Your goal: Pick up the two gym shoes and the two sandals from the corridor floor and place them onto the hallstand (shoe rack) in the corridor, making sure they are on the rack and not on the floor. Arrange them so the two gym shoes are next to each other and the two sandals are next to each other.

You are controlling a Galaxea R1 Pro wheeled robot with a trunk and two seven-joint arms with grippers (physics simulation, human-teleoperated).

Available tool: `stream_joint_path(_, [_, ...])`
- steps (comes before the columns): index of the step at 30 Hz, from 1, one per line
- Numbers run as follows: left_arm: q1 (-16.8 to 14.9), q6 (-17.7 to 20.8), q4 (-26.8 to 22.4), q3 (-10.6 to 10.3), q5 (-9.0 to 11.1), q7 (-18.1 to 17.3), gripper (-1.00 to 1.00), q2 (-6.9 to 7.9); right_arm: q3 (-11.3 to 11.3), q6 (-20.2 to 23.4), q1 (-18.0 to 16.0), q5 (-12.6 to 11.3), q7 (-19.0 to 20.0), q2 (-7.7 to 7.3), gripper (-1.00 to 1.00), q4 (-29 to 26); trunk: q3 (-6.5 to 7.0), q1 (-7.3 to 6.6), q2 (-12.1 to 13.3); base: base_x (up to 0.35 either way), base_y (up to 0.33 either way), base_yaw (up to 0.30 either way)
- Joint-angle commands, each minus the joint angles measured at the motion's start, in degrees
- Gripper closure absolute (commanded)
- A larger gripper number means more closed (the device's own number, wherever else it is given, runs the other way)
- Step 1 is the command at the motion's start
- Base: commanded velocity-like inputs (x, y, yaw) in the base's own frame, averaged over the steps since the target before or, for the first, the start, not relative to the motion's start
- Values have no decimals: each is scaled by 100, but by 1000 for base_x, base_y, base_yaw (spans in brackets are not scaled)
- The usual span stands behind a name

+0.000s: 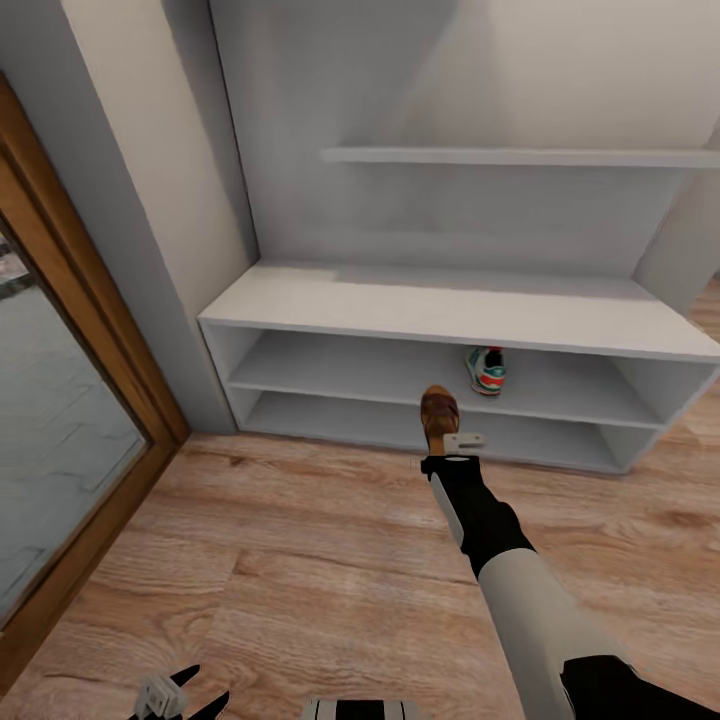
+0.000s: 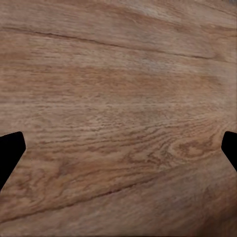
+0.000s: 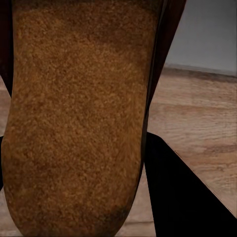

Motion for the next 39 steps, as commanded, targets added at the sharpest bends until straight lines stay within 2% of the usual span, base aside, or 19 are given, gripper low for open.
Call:
stream_joint_path(1, [-5,-14,8,0,27,-26,-100,1,7,43,-2,25,-17,0,100,-8,-12,0,-2,152,209,172])
stream_joint_path(17, [-5,-4,-10,1,29,-25,-100,3,-7,34,-2,33,-26,0,100,-29,-40,0,-2,207,233,41])
stream_joint_path(28, [-5,-5,-20,0,29,-23,-100,-8,-16,41,-2,41,-34,0,100,-53,-40,0,-2,239,-5,0])
stream_joint_path(39, [-5,-4,-20,0,29,-25,-100,0,-23,43,-2,42,-35,0,100,-58,-40,0,-2,275,-131,0])
